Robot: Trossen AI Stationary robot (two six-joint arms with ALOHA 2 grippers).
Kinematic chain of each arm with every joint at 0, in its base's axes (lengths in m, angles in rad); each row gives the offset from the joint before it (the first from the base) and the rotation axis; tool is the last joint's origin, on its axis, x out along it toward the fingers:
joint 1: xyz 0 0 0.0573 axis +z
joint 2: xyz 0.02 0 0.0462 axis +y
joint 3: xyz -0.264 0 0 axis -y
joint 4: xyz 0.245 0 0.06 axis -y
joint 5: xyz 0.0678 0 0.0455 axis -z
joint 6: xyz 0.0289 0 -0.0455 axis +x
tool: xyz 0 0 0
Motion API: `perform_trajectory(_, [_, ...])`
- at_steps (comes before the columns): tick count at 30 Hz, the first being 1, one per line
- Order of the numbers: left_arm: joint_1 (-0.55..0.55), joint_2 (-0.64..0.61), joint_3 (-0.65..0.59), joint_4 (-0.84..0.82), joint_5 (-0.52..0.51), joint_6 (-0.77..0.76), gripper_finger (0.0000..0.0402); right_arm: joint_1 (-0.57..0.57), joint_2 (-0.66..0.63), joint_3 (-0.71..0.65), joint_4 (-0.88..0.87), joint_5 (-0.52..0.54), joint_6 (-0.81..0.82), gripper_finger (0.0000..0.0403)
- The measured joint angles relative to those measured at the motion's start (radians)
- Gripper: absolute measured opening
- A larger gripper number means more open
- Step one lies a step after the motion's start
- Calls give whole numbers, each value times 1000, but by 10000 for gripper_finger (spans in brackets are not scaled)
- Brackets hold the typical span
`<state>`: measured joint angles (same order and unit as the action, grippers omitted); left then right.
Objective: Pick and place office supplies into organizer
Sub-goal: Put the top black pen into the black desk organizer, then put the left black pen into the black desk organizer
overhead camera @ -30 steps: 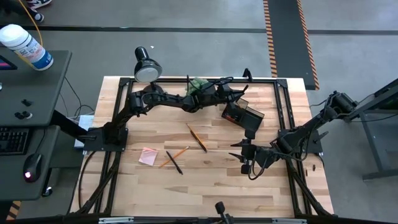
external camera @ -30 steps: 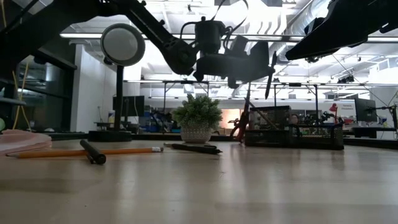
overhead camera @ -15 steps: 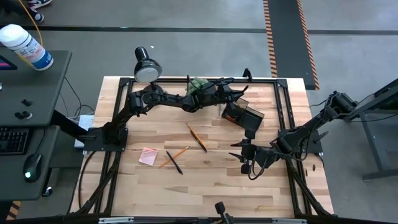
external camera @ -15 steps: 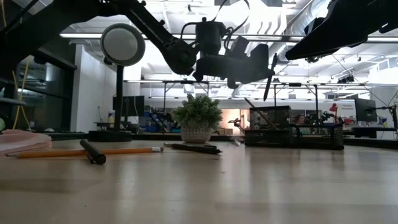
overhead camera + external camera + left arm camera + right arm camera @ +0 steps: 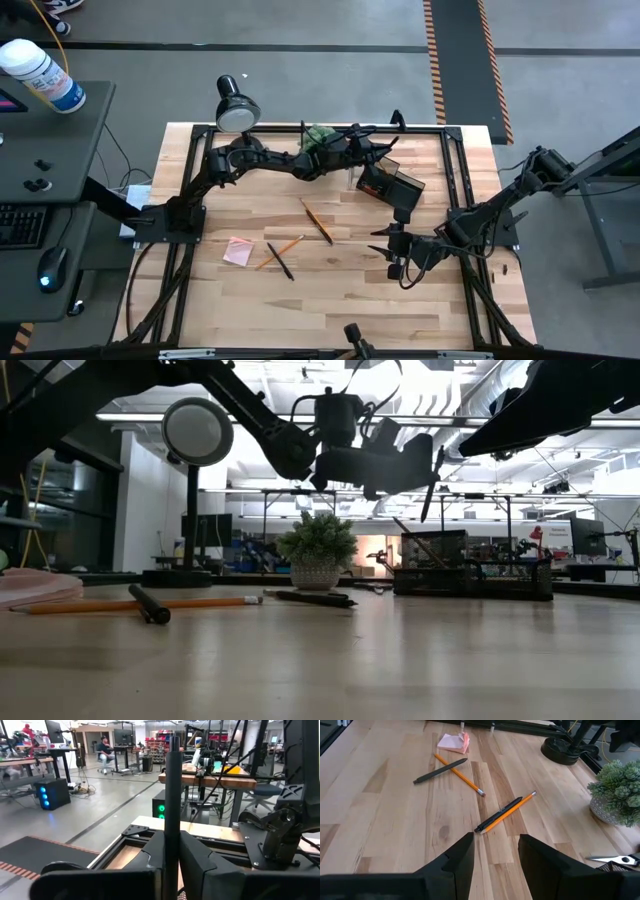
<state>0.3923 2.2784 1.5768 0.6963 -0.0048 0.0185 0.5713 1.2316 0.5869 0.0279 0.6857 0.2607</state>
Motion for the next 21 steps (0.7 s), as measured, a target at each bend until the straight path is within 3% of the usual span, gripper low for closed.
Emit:
perform_trajectory(9, [0, 0, 0, -4, -4, -7, 78, 0, 0, 0, 0, 0, 0, 145])
perform_trajectory(21, [-1, -1, 0, -13, 11, -75, 85, 0, 0, 0, 0, 0, 0, 145])
